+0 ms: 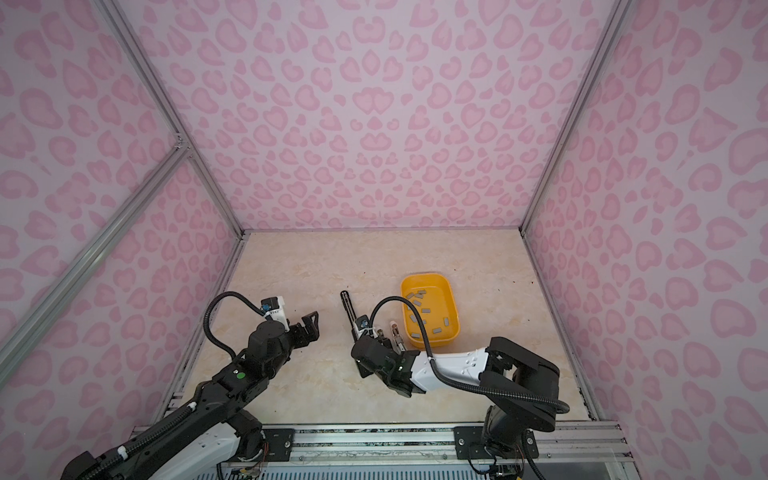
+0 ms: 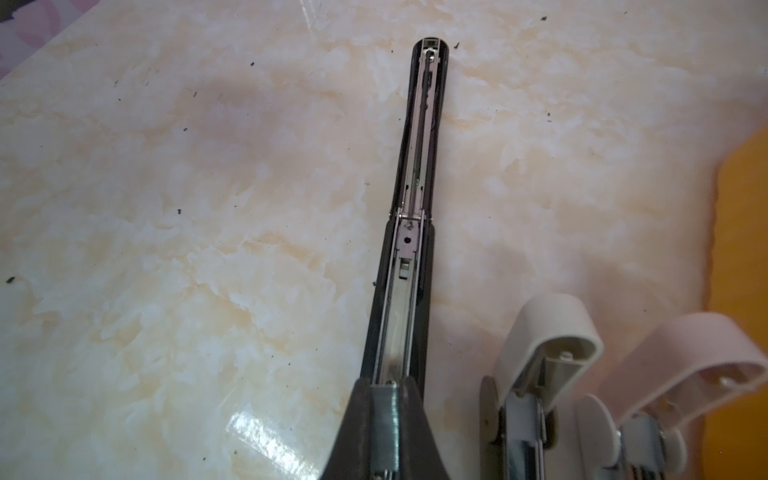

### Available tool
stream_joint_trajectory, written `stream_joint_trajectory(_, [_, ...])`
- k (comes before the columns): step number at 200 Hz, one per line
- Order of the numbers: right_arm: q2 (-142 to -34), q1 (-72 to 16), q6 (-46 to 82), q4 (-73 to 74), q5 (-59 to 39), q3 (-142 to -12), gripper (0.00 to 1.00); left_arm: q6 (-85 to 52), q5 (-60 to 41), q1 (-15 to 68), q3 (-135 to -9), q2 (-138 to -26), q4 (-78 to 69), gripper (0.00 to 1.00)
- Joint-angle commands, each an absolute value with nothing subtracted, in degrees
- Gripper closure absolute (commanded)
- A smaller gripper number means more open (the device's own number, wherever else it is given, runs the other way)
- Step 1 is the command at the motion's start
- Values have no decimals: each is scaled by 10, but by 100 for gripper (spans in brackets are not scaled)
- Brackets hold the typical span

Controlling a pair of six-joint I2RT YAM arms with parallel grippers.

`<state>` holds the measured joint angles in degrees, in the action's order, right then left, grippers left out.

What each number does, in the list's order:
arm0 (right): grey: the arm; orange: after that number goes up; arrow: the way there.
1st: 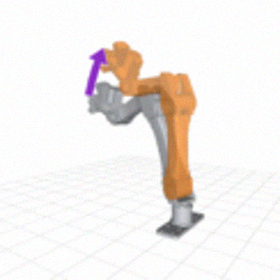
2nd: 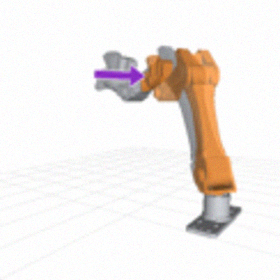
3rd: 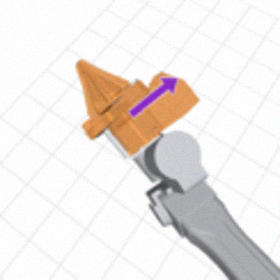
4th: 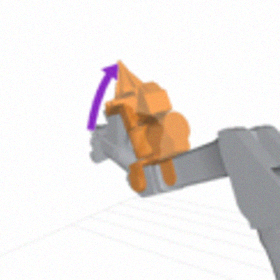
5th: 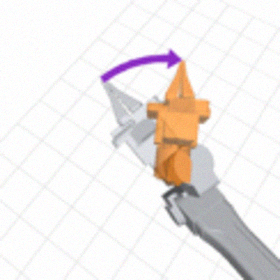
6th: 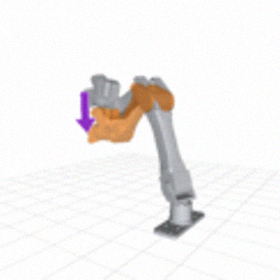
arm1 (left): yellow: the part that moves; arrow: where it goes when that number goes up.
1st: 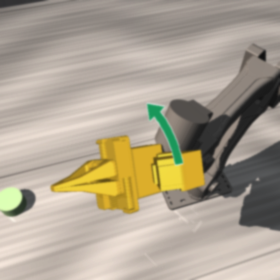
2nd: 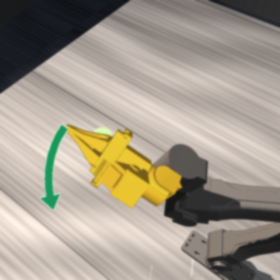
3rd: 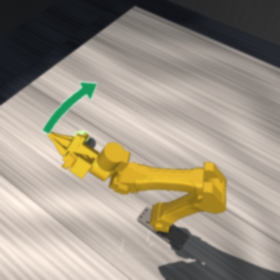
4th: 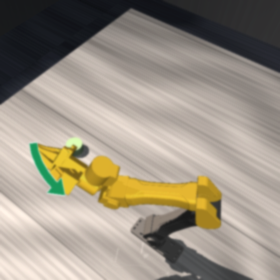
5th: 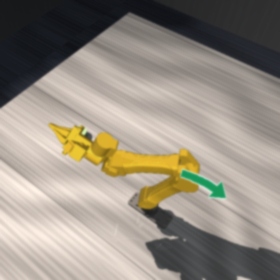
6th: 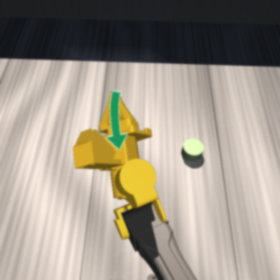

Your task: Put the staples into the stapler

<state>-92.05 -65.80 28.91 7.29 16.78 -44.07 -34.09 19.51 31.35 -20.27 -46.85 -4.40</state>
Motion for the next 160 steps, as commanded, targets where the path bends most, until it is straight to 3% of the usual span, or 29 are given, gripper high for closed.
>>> stream_joint_trajectory(1, [-933,-659,299,66,178,-449,100,-345,196,313,-210,-470,-60,3])
stream_joint_trajectory(160, [-953,-657,315,58,185,-455,100,-345,195,313,-210,-470,-59,3])
